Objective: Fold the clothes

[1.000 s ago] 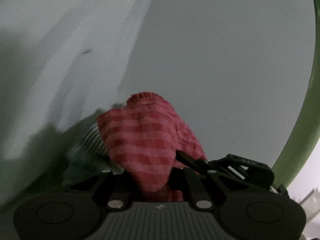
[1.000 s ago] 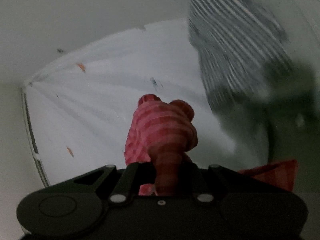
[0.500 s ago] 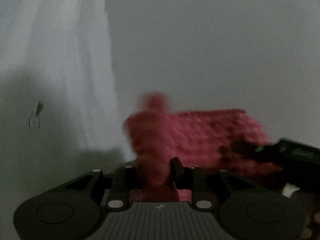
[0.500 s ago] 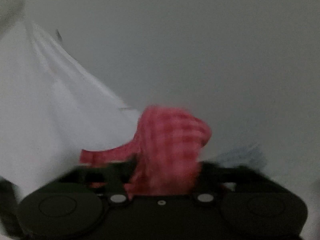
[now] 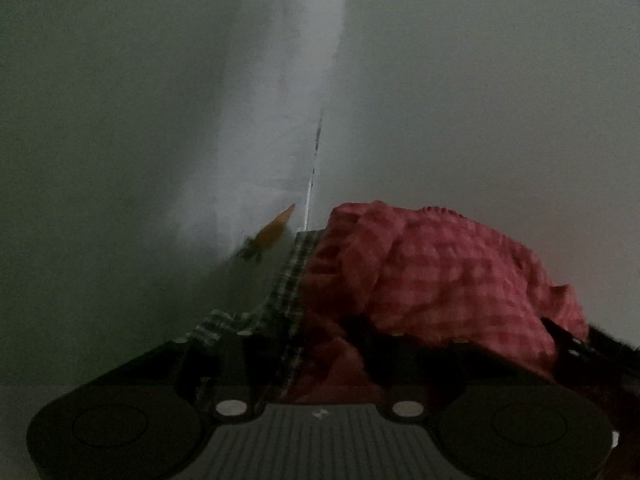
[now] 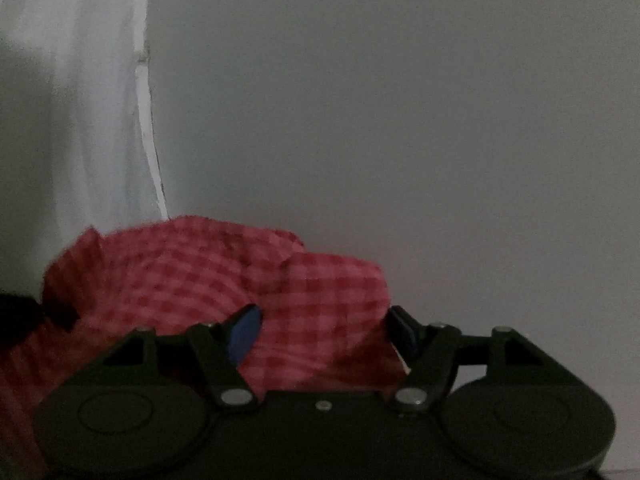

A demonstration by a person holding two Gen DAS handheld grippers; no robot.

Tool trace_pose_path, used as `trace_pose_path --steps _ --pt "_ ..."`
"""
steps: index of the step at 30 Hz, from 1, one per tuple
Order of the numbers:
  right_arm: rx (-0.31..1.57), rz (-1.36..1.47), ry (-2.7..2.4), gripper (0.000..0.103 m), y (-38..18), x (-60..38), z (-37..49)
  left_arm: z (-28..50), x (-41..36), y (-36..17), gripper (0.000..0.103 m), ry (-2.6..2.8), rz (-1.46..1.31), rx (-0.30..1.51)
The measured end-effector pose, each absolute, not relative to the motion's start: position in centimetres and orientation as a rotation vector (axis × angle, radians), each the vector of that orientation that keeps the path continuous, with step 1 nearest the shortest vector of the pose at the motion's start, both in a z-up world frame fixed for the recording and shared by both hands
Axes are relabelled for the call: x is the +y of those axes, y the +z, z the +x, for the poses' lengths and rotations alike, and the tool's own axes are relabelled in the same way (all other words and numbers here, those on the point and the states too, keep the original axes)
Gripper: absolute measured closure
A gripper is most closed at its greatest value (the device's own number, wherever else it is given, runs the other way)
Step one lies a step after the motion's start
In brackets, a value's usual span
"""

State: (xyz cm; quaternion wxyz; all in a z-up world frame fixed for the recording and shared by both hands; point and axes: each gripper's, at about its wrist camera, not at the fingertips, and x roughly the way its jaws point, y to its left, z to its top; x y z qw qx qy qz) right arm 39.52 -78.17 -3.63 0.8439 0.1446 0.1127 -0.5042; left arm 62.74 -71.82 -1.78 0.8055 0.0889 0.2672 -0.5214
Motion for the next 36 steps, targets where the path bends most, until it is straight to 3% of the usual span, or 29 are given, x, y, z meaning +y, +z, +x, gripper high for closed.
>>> trace_pose_path --steps 4,6,8,16,25,36 --pt "0.23 0.269 -1.045 0.017 -2.1 -77.5 37.4 63.3 -70.9 -0.1 0.049 -1.091 0.118 0.531" --pt "0.231 0.233 -1.039 0.011 -1.2 -76.7 36.1 62.8 -69.2 1.2 0.037 -1.059 0.082 0.496" --pt "0.224 0.213 -1.029 0.005 0.1 -75.8 35.3 62.1 -67.1 2.3 0.034 -1.027 0.045 0.458" --pt "0.176 0.14 -0.902 0.001 5.0 -69.3 31.4 52.1 -53.9 8.1 0.0 -0.887 -0.071 0.216" --pt "0.161 0.083 -0.653 0.0 7.1 -57.9 25.8 36.7 -37.7 8.7 0.0 -0.643 -0.088 0.111" --pt "0.278 0.096 -0.292 0.0 6.0 -40.2 17.9 21.1 -19.9 5.3 0.0 -0.339 -0.039 0.322"
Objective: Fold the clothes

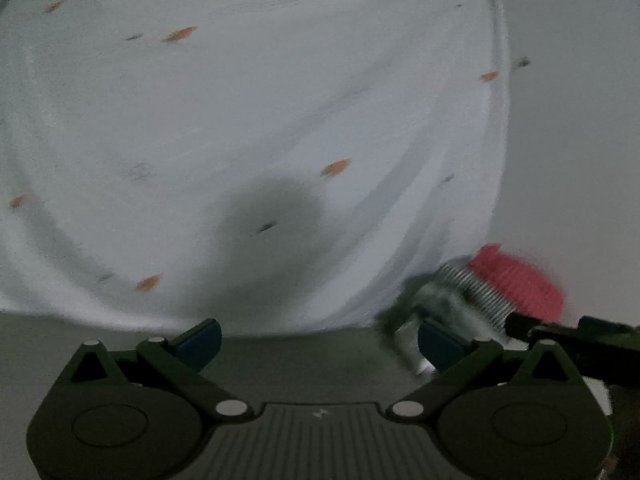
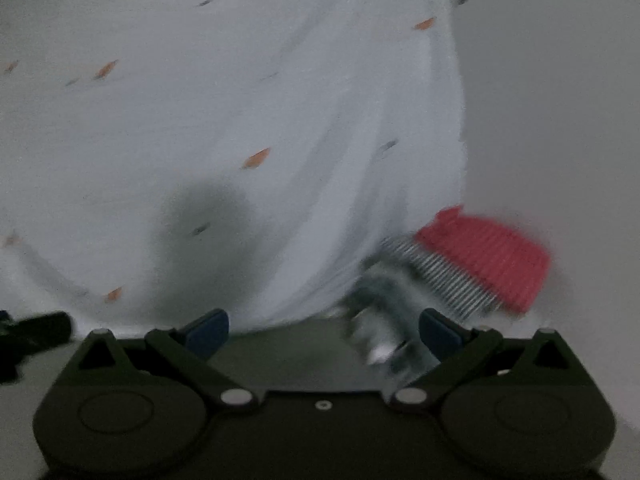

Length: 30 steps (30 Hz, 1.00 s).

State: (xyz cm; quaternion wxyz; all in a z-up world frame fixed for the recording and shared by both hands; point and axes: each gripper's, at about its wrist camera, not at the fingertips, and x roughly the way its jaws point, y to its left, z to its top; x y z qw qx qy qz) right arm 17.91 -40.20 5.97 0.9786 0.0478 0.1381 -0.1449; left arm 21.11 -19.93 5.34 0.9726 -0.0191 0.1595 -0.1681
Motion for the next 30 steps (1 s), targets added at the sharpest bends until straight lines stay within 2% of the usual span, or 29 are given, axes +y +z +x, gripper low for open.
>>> trace_pose_path --steps 8,14,30 --pt "0.39 0.046 -0.14 0.0 3.9 -29.8 9.5 11.9 -11.7 3.9 0.0 -0.251 -0.031 0.42" --pt "0.443 0.035 -0.12 0.0 2.2 -26.3 3.9 6.8 -7.9 2.6 0.0 -0.221 -0.015 0.469" --pt "0.489 0.014 -0.137 0.0 0.2 -23.1 -1.8 1.9 -3.7 1.5 0.0 -0.227 -0.02 0.489"
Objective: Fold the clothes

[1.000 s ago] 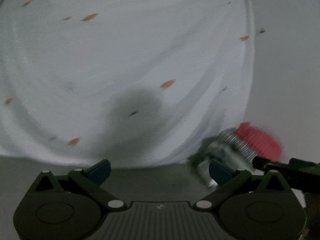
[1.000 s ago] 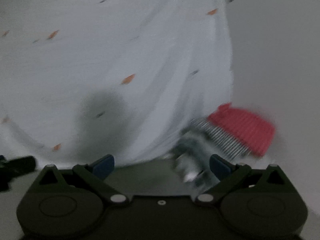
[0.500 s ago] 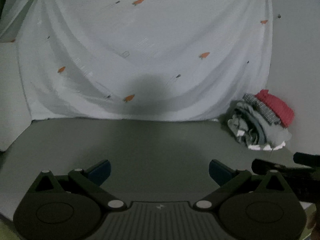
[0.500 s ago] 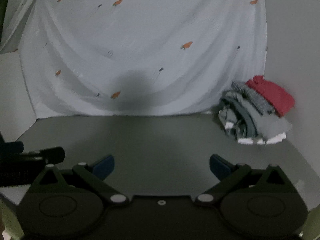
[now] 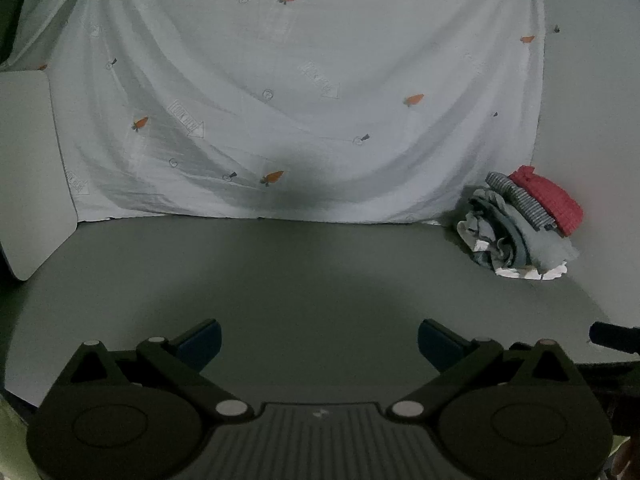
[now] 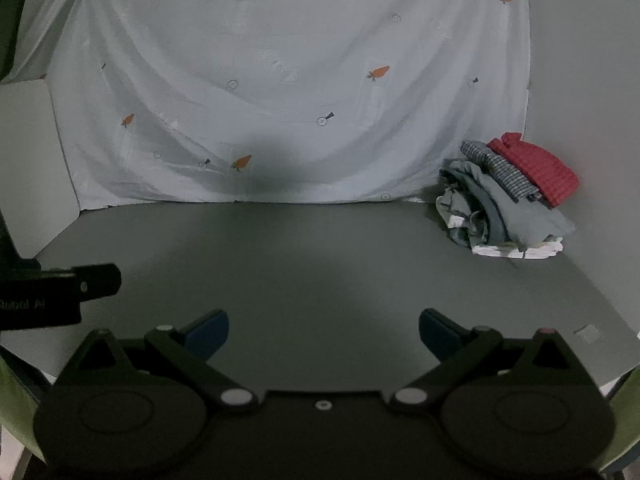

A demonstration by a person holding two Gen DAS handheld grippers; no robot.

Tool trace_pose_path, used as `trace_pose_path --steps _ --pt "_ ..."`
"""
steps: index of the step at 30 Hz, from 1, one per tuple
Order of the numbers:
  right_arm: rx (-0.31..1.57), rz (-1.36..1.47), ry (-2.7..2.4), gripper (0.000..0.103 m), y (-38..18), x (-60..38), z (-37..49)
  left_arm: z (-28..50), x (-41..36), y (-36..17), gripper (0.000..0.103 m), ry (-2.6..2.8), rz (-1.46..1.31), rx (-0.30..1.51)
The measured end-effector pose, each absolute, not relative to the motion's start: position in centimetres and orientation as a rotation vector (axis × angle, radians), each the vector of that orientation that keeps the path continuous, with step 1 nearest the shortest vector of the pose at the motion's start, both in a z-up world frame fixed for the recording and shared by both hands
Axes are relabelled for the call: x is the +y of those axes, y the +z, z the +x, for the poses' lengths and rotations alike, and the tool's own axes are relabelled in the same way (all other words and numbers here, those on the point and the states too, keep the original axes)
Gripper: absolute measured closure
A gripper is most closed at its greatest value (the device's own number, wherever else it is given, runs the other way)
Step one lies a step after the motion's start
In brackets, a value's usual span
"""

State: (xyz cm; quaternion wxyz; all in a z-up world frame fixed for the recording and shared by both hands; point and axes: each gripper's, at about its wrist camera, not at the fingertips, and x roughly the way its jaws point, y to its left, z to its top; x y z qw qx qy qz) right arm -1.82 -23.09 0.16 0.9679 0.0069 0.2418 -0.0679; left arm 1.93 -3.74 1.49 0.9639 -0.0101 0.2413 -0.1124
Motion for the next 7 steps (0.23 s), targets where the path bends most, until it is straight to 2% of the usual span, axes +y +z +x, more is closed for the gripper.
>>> trace_pose_path --steps 7 --pt "0.475 -0.004 -0.149 0.0 0.6 -22.8 -2.12 1.63 -3.62 1.77 0.0 -0.237 -0.025 0.479"
